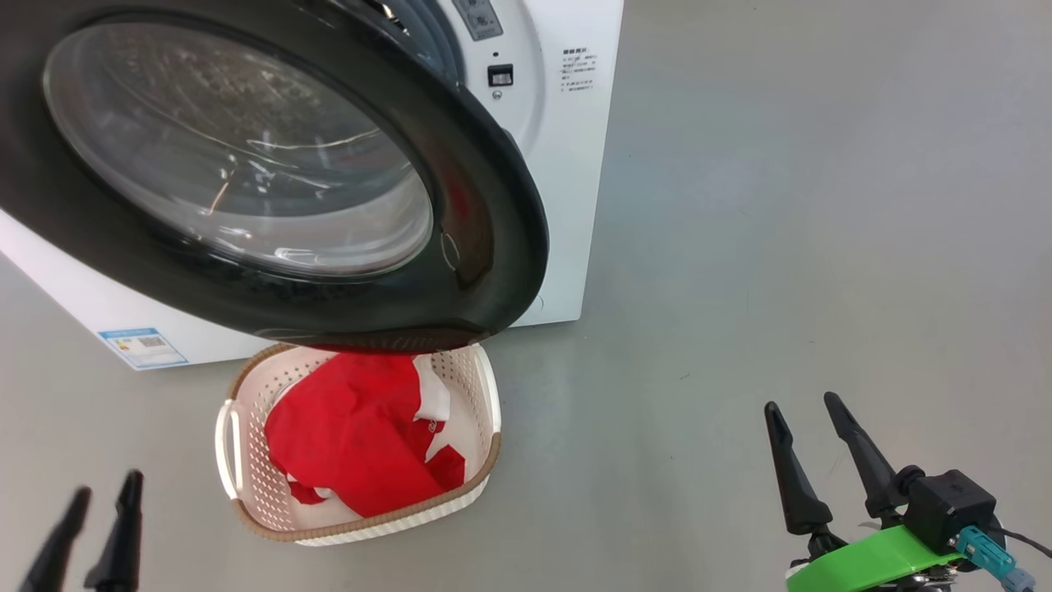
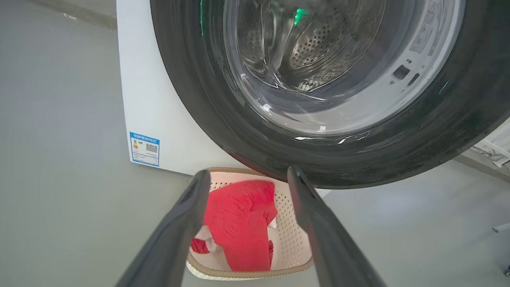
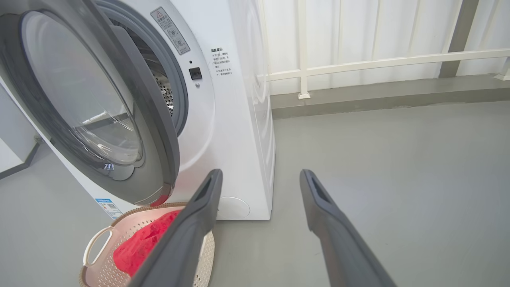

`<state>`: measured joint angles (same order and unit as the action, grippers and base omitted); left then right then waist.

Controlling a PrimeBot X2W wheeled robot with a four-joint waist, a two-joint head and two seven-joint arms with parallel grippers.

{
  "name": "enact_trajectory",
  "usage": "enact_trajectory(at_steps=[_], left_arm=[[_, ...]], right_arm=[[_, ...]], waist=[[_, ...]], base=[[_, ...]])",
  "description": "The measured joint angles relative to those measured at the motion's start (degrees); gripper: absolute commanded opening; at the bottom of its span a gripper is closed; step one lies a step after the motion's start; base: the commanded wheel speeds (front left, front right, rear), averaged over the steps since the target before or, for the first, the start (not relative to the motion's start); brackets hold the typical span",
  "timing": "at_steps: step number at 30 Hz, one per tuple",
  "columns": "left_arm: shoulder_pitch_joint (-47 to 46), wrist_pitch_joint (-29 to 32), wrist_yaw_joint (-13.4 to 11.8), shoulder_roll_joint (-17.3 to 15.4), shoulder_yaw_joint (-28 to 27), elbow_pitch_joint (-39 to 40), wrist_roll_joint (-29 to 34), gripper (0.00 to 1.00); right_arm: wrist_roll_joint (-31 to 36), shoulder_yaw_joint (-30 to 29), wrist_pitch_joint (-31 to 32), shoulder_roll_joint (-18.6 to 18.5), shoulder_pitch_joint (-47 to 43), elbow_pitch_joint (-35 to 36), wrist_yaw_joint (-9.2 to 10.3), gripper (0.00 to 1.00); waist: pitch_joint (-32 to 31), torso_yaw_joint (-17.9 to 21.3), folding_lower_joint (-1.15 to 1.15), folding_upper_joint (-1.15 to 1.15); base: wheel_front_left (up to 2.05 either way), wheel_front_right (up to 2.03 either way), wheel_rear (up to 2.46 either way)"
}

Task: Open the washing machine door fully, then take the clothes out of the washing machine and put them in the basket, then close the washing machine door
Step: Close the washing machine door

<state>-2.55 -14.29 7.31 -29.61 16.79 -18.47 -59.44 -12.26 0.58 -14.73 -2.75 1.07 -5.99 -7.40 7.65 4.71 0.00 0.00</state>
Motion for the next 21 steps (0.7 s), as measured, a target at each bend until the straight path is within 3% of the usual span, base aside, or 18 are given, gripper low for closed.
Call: enact_trajectory(at_steps=[6,10,14,21], left_arm=[[0.6,0.0,0.0,6.4,-10.2,2.7,11.8,1.00],[2.3,0.0,0.0,8.9,-14.3,3.7,19.1,1.00],[3.6,0.0,0.0,12.5,-17.0,5.5,25.0,1.00],[5.6,0.0,0.0,15.4,-18.3,5.9,28.5,1.00]], right_arm=[[1.1,-1.2,0.0,0.0,0.0,0.5,0.00,1.00],[1.2,-1.3,0.0,0.0,0.0,0.6,0.00,1.00],[1.5,-1.4,0.0,0.0,0.0,0.7,0.00,1.00],[1.5,-1.7,0.0,0.0,-0.2,1.2,0.00,1.00]], waist=[[0.1,0.1,0.00,0.00],[0.1,0.3,0.00,0.00],[-0.2,0.7,0.00,0.00],[-1.3,0.7,0.00,0.00]], base=[[0.00,0.00,0.00],[0.00,0.00,0.00],[0.00,0.00,0.00],[0.00,0.00,0.00]])
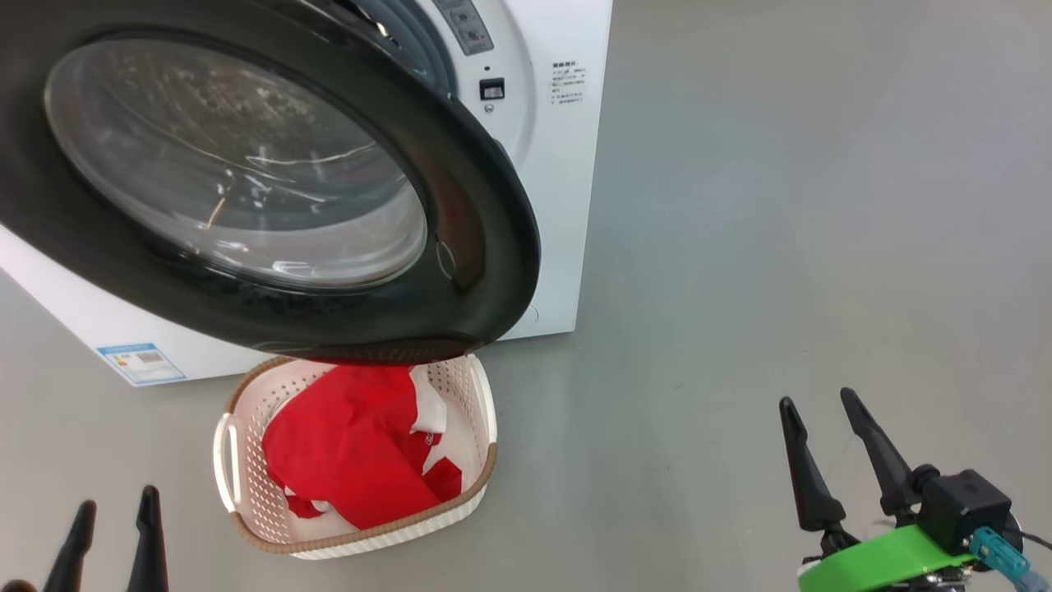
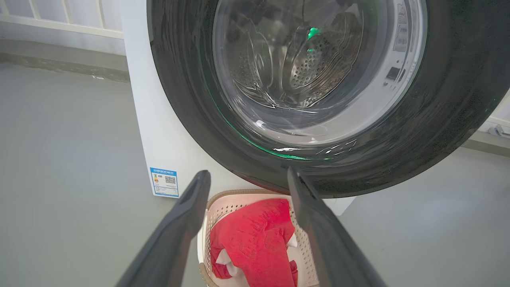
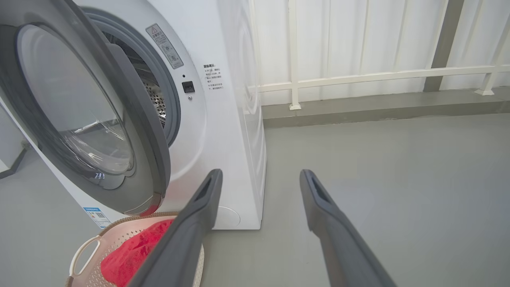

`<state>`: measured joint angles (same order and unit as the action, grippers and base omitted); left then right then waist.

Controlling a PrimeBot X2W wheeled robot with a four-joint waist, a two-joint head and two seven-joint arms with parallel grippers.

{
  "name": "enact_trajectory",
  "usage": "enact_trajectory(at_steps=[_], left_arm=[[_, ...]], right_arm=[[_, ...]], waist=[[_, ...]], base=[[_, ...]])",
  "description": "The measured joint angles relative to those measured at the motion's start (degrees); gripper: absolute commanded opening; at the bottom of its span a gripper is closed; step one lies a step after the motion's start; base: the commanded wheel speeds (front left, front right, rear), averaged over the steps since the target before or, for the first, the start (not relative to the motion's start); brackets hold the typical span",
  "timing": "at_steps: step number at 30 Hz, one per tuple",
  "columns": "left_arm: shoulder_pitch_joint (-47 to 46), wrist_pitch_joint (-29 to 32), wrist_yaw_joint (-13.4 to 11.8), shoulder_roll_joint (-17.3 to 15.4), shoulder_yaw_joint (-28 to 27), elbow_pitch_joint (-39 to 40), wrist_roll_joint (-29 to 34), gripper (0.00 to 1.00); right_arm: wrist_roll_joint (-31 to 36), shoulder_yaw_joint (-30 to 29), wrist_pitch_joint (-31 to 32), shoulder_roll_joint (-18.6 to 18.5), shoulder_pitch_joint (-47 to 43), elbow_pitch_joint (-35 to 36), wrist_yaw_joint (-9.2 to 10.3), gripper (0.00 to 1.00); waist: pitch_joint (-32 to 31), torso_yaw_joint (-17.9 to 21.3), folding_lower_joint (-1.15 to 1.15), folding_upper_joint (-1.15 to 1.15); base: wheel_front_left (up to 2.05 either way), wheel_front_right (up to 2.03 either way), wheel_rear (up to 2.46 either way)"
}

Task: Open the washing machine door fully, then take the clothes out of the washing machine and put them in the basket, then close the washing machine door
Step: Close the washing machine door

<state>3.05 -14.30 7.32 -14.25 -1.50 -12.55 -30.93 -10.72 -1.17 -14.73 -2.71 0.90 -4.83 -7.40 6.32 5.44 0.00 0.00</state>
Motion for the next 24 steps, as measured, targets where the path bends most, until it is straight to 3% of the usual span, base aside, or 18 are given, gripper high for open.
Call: enact_trajectory(at_steps=[24], left_arm=[[1.7,0.0,0.0,2.3,-1.3,1.2,2.6,1.00]], right_arm=[[-0.2,0.8,0.0,-1.0,-2.1,-0.5,0.00,1.00]], waist=[[-2.5,-1.2,0.00,0.00]], base=[[0.00,0.00,0.00]])
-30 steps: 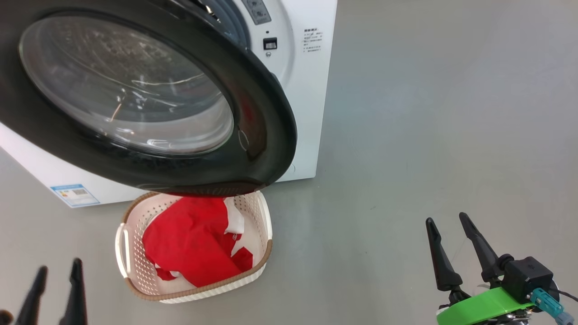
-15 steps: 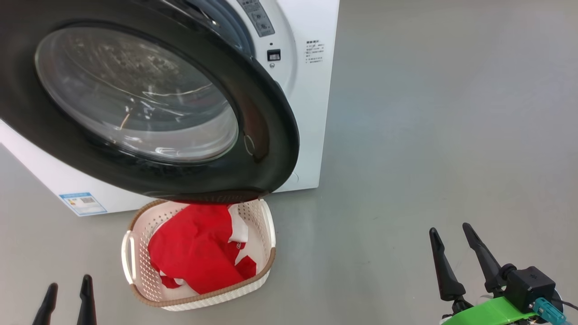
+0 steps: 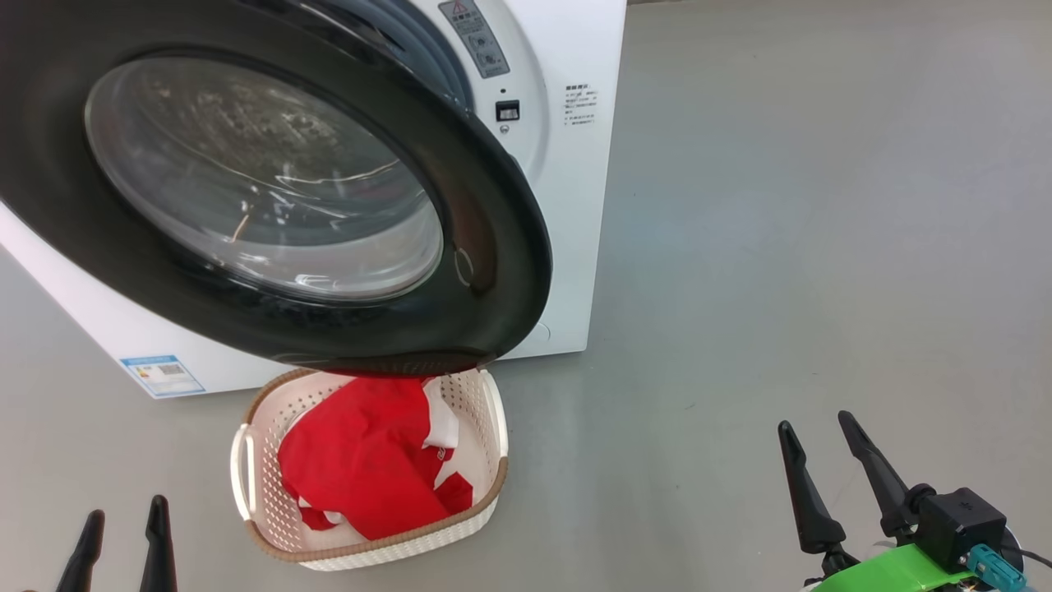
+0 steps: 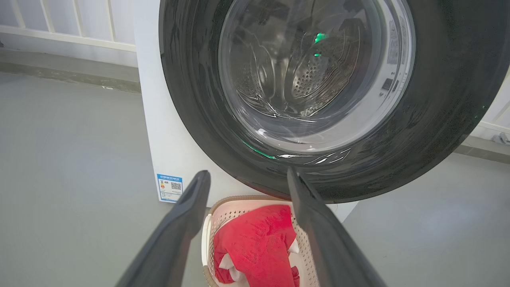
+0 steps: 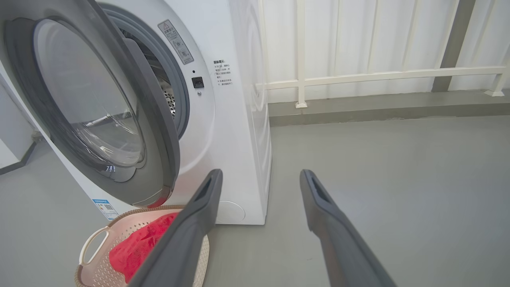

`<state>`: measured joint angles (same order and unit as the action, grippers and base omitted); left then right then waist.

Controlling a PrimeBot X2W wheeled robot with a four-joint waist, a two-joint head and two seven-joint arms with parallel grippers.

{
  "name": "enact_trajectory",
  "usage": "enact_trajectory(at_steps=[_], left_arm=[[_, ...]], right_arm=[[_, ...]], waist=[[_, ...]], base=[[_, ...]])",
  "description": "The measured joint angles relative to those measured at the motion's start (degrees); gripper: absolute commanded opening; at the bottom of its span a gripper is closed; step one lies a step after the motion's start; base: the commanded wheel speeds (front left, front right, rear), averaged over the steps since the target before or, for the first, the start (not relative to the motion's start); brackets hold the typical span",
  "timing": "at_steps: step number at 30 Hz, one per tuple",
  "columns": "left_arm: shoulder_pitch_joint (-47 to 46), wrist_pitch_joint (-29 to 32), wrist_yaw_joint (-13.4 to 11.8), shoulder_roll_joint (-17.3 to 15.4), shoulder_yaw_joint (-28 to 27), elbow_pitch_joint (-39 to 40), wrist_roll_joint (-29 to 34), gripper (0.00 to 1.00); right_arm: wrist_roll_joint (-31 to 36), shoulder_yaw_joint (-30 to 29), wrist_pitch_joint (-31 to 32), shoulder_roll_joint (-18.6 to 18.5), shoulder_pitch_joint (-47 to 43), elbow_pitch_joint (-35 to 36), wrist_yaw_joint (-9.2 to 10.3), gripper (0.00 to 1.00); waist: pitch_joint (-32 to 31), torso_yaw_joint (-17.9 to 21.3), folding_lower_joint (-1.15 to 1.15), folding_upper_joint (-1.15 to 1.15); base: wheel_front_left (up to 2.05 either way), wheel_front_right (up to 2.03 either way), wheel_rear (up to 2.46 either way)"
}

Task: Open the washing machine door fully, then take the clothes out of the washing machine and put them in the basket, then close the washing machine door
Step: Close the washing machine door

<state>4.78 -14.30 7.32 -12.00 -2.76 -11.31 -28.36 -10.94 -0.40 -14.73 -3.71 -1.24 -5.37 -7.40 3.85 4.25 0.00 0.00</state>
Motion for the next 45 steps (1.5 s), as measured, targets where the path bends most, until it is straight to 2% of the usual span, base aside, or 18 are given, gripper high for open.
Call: enact_trajectory(at_steps=[16,17,18,19,20,21,31,37,45], left_arm=[[0.0,0.0,0.0,0.3,1.2,0.4,0.1,1.00],[0.0,0.0,0.0,0.4,1.2,0.4,0.1,1.00],[0.0,0.0,0.0,0.4,1.3,0.4,0.1,1.00],[0.0,0.0,0.0,0.4,1.3,0.4,0.1,1.00],[0.0,0.0,0.0,0.4,1.4,0.5,0.1,1.00],[0.0,0.0,0.0,0.5,1.5,0.5,0.1,1.00],[-0.2,0.0,0.0,1.2,3.3,0.9,0.1,1.00],[-1.7,0.0,0.0,1.2,4.2,1.8,0.0,1.00],[-5.8,0.0,0.0,1.2,4.9,2.3,-1.1,1.00]], right_arm=[[-0.3,1.7,0.0,-0.3,0.0,-0.3,0.00,1.00],[-0.4,2.0,0.0,-0.4,0.0,-0.3,0.00,0.90],[-0.4,2.4,0.0,-0.6,0.0,-0.3,0.00,0.59],[-0.5,3.1,0.0,-0.8,0.1,-0.4,0.00,0.19],[-0.6,3.6,0.0,-1.1,0.2,-0.5,0.00,0.03],[-0.6,4.0,0.0,-1.2,0.4,-0.6,0.00,0.00],[-2.5,11.1,0.0,-2.1,7.2,-2.8,0.00,0.00],[-2.8,16.2,0.0,-2.1,14.8,-5.2,0.00,0.00],[-2.8,18.0,0.0,-1.8,23.8,-9.5,0.00,0.00]], waist=[[-0.3,-1.4,0.00,0.00],[-0.4,-1.5,0.00,0.00],[-0.5,-1.6,0.00,0.00],[-0.5,-1.8,0.00,0.00],[-0.6,-2.0,0.00,0.00],[-0.6,-2.2,0.00,0.00],[-0.2,-5.0,0.00,0.00],[2.3,-6.8,0.00,0.00],[6.8,-8.7,0.00,0.00]], base=[[0.00,0.00,0.00],[0.00,0.00,0.00],[0.00,0.00,0.00],[0.00,0.00,0.00],[0.00,0.00,0.00],[0.00,0.00,0.00],[0.00,0.00,0.00],[0.00,0.00,0.00],[0.00,0.00,0.00]])
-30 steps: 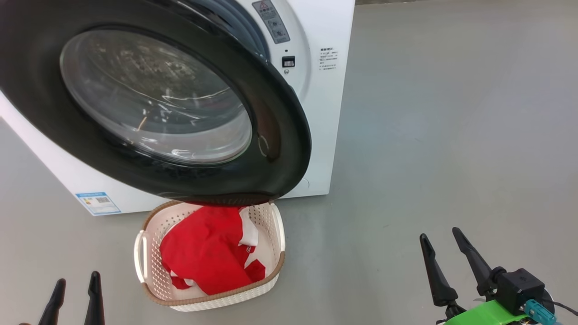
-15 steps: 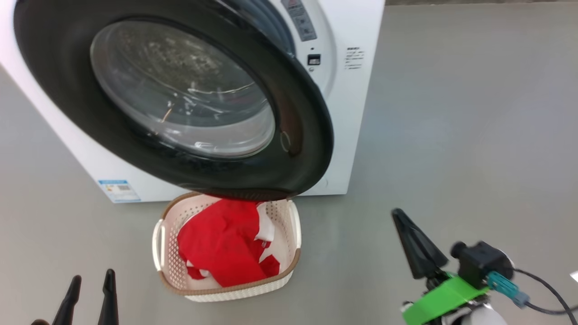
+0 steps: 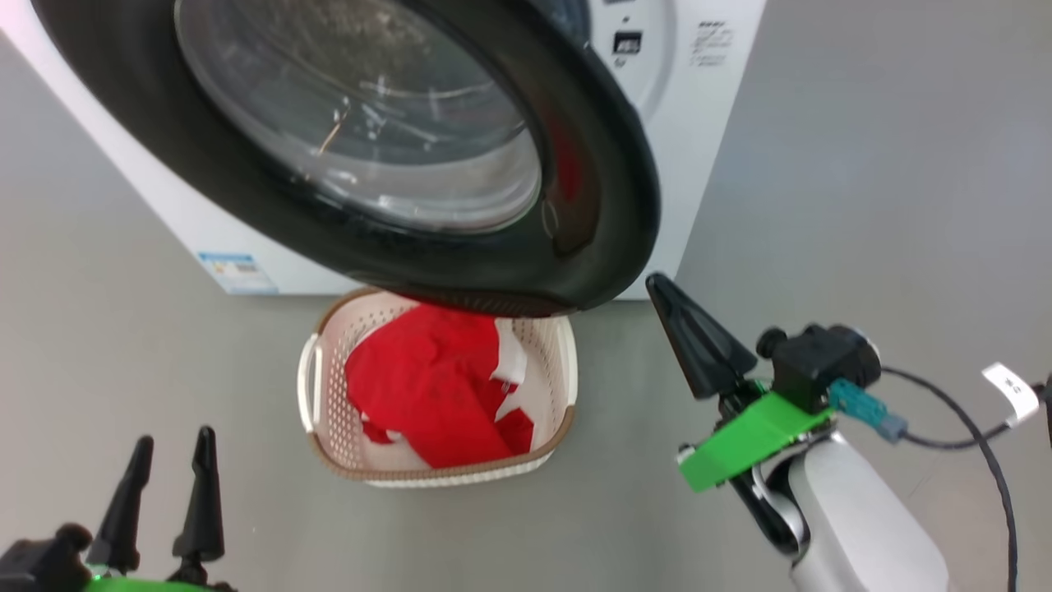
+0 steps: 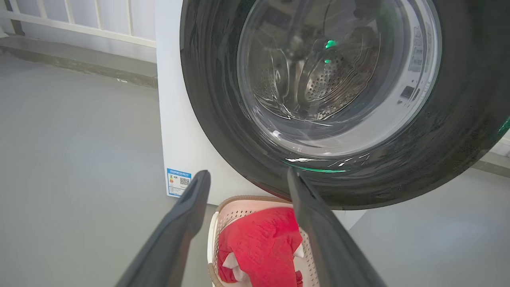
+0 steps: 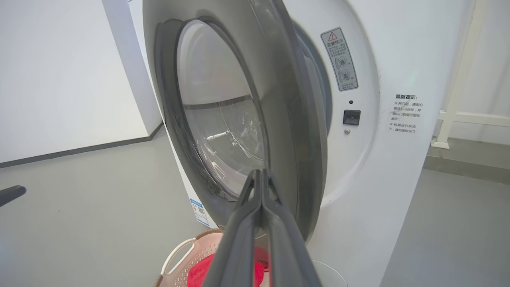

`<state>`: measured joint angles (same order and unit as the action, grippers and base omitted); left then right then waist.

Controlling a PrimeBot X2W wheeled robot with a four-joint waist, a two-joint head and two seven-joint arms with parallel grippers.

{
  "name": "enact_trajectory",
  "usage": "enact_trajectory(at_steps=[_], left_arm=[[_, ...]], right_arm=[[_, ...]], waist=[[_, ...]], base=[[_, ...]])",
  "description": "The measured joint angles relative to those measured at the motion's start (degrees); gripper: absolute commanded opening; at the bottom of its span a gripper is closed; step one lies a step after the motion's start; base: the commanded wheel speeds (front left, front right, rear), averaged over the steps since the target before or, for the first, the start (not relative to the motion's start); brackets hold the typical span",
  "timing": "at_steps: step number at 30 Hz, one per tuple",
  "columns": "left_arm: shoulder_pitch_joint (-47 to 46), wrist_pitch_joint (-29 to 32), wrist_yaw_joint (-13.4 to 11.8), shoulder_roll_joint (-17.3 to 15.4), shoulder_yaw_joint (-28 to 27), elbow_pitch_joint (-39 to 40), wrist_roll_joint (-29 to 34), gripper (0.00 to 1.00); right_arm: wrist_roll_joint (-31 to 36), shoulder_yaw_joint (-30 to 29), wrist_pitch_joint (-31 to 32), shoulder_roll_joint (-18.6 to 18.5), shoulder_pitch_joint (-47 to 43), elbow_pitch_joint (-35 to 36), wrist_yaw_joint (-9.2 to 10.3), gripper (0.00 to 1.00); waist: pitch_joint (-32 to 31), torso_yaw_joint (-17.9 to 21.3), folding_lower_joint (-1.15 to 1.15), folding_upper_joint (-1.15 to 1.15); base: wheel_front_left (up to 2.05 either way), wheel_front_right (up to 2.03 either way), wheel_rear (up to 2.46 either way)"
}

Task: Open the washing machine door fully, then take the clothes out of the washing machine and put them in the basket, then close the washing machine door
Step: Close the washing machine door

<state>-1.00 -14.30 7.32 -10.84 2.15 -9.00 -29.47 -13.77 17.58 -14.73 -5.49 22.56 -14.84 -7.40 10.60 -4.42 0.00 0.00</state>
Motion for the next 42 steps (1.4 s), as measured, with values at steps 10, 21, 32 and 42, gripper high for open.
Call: enact_trajectory(at_steps=[10,21,32,42], left_arm=[[-3.9,0.0,0.0,-0.1,1.0,0.3,-1.8,1.00],[-7.6,-0.2,0.0,-1.4,2.3,1.2,-3.0,1.00],[-12.0,-0.2,0.0,-1.7,3.7,3.5,-5.0,1.00],[-15.5,-0.2,0.0,-1.7,5.4,4.3,-5.5,1.00]], right_arm=[[0.1,-1.6,0.0,0.4,8.4,-4.2,0.00,0.00],[0.7,-5.5,0.0,0.6,14.2,-5.6,-0.01,0.00],[2.3,-9.7,0.0,-0.2,23.1,-5.6,-0.02,0.00],[3.7,-15.2,0.0,-0.4,29.9,-4.0,-0.02,0.00]], waist=[[5.2,-2.2,0.00,0.00],[9.8,-4.0,0.00,0.00],[15.4,-6.4,0.00,0.00],[20.1,-9.0,0.00,0.00]], base=[[0.00,0.00,0.00],[0.00,0.00,0.00],[0.00,0.00,0.00],[0.00,0.00,0.00]])
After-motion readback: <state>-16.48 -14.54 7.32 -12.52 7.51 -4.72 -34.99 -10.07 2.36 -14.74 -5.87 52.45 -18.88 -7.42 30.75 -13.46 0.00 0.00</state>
